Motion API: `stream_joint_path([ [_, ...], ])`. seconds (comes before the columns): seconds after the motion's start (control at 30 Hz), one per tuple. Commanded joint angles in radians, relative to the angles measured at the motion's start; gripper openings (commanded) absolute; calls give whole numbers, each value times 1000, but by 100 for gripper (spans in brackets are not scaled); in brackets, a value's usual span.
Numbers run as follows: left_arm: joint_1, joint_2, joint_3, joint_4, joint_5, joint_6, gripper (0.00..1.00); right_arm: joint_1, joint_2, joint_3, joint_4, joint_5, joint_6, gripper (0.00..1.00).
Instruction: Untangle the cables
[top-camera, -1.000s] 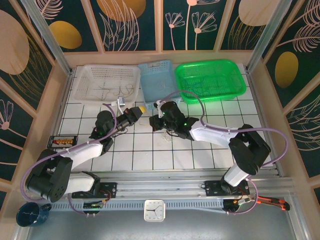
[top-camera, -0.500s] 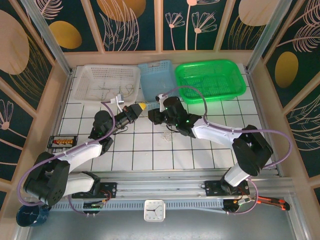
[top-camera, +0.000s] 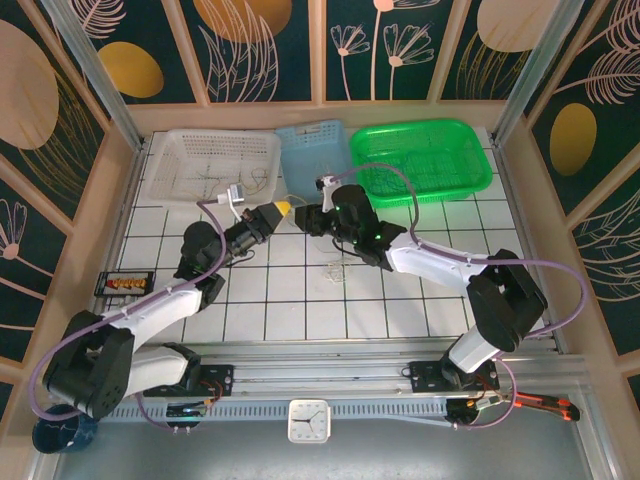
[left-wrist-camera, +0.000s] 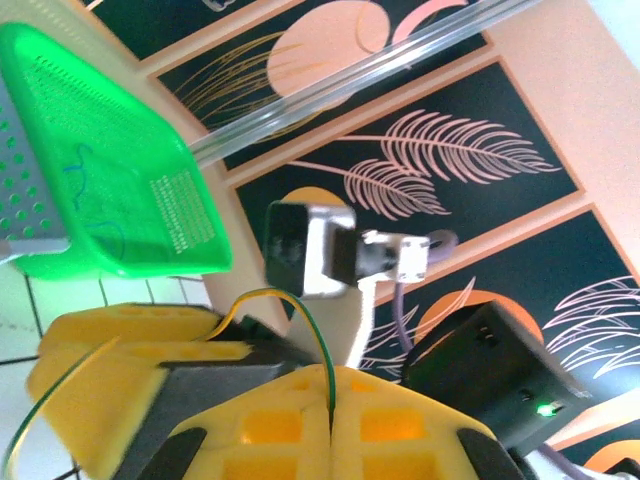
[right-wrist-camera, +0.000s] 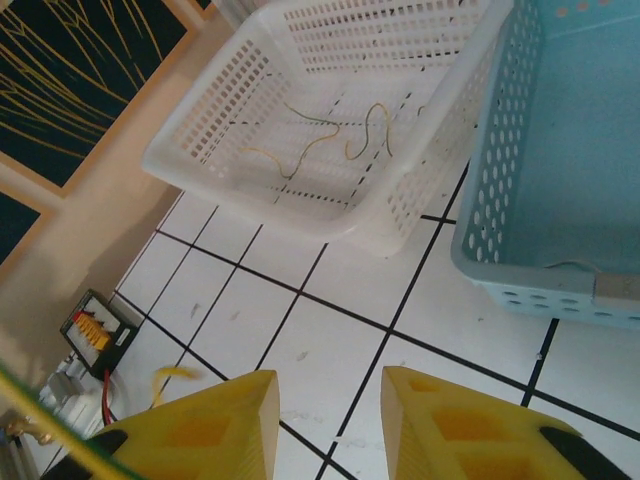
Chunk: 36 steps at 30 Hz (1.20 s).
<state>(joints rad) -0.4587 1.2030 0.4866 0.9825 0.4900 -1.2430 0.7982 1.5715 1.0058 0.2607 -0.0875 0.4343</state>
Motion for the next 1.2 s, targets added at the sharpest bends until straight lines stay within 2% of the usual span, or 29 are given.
stream_joint_path([
  [0.0,-6,-41,70,-5,-27,30,0,-5,-8,-55,54,34,32,35],
  [0.23,16,-32,205,-138,-78,132,0,-5,-46,-164,75,45,64,45],
  [0.4,105,17,290,-187,-84,167,0,-2,-89,-217,64,51,73,49],
  [0.63,223,105,429,-343,-131,331,0,-3,-185,-241,8,73,72,49],
  [0.83,274,175,518,-497,-312,540,0,-10,-268,-245,-57,95,65,49],
  [1.03,321,286,548,-527,-384,623,0,-17,-319,-272,-107,115,69,50],
  [1.17,351,359,553,-525,-391,640,1,-26,-358,-300,-123,129,82,50],
])
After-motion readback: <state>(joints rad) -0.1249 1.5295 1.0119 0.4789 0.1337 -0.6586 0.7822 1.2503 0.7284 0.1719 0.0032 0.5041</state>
